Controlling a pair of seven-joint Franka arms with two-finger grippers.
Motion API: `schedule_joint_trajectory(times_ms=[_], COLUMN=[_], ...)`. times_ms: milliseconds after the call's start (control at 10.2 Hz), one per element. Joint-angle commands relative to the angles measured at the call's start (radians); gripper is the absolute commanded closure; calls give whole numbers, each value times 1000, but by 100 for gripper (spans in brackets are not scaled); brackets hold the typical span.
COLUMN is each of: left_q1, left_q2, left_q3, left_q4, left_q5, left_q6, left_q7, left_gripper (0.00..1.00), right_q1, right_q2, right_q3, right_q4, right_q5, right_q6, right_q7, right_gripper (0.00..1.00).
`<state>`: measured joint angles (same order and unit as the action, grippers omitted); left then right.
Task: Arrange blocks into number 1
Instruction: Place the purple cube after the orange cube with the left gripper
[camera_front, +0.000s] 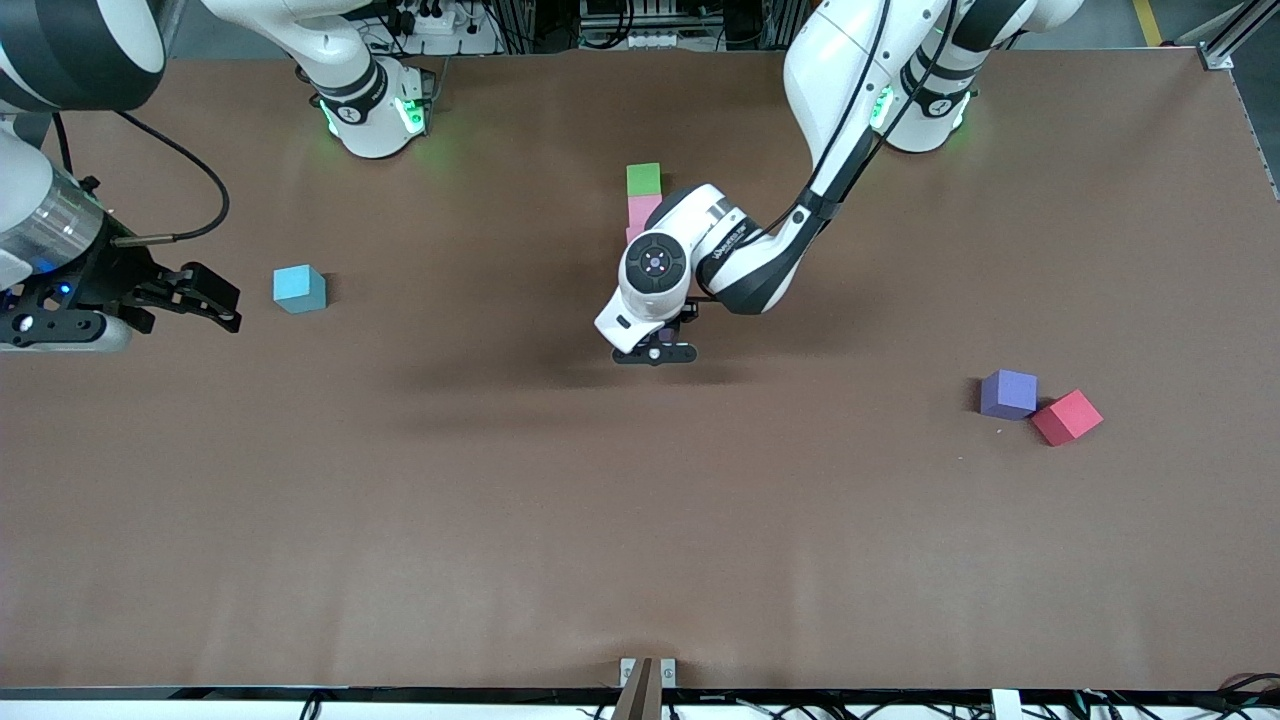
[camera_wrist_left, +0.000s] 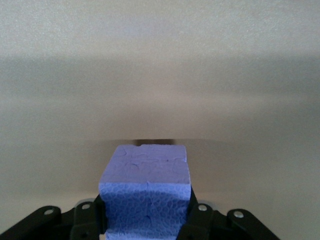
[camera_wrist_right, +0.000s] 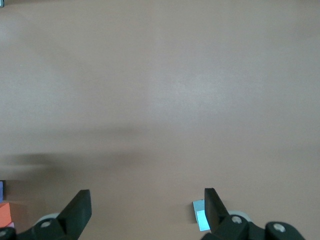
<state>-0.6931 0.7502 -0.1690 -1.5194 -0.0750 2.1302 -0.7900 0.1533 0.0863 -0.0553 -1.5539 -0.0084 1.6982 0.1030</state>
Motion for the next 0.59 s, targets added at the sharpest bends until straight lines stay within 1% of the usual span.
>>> schedule_joint_trajectory(times_ms=[0, 490], left_q1=[-11, -23], left_q2=[6, 6], left_q3=[8, 9], left_q4=[8, 1], left_q5=[-3, 1], left_q6=[7, 7], left_q7=[-18, -17], left_gripper=[100, 100], right_q1=[-23, -18], right_q2=[-17, -17], right_q3=[23, 25], right_q4=[-12, -14], right_q5=[-8, -7], right_q6=[-8, -12], right_q7=[-12, -12], right_gripper=[0, 0])
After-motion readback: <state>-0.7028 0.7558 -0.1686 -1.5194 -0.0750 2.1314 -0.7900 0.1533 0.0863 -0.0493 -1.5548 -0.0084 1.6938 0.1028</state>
